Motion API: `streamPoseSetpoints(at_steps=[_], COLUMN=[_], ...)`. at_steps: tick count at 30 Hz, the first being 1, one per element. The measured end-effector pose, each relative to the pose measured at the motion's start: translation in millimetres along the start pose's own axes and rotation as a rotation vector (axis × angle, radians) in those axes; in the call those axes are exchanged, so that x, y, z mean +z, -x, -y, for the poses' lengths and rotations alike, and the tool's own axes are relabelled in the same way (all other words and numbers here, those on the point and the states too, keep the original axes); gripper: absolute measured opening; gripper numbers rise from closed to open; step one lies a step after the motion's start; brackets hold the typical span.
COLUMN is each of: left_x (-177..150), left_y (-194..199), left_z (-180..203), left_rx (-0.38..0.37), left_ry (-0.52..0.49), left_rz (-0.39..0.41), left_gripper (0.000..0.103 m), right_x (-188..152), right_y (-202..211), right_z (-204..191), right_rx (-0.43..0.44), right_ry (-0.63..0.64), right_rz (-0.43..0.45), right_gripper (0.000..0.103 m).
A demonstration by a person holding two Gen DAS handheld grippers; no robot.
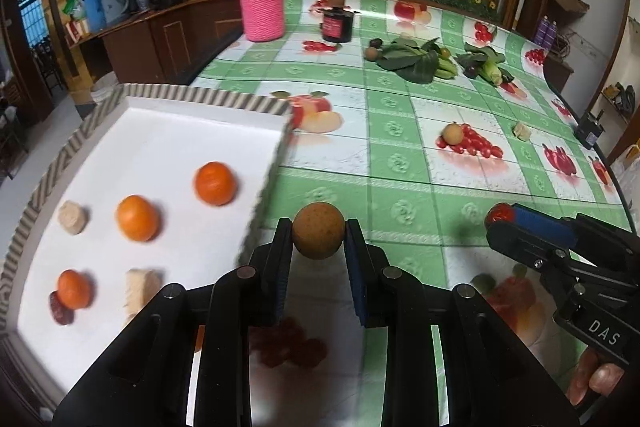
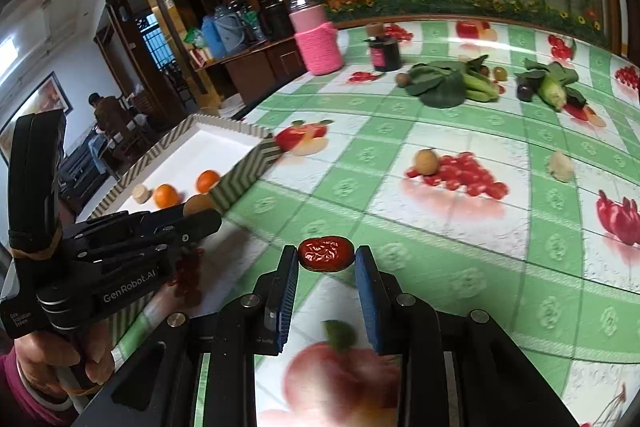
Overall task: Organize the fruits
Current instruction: 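Carry the brown fruit and red date into the white tray and open both tools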
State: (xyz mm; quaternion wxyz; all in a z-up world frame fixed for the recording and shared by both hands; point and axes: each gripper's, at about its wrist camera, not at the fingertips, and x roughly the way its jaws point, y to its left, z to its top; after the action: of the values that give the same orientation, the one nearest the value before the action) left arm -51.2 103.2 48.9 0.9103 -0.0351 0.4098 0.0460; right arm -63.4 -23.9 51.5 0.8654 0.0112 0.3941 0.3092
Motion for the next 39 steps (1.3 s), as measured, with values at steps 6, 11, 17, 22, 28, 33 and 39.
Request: streamPoseSetpoints(at_steps=[6, 11, 17, 22, 28, 33, 39], left_x=[-7.9, -12.9, -17.2, -21.1, -24.9, -27.8, -29.4], left_y=[14.8, 21.9, 29.8, 33.5, 34.9, 35.5, 34.0], left_z=[-19.8, -33.8, -55.3, -74.8, -98.4, -116.0, -132.0], left_rx=[0.050, 0.076, 0.112, 0.134, 0.164, 0.183, 0.197], left_ry=[0.014, 0.025, 0.048, 0.079, 0.117, 0.141, 0.161], left_rz=[0.034, 0.047, 0.063, 0.064, 0.059, 0.056, 0.048], left_gripper=[0.025, 0.025, 0.025, 0.025, 0.025, 0.025, 0.025], right_x=[0.2, 3.0, 9.2, 13.2, 17.0, 19.5, 22.1], right_y=[-4.3, -9.6, -15.0, -22.0, -32.7, -41.2, -50.6], right_z=[-27.6, -48.2, -70.6, -85.8, -105.7, -120.4, -134.7], right_rx=[0.020, 0.038, 0.056, 0.076, 0.094, 0.106, 0.122], right_ry=[0.042, 0.077, 0.118, 0.146, 0.185, 0.213, 0.245], right_rz=[-0.005, -0.010, -0.011, -0.019, -0.035, -0.049, -0.067], right_gripper=[0.028, 0.028, 0.028, 0.028, 0.028, 0.028, 0.028])
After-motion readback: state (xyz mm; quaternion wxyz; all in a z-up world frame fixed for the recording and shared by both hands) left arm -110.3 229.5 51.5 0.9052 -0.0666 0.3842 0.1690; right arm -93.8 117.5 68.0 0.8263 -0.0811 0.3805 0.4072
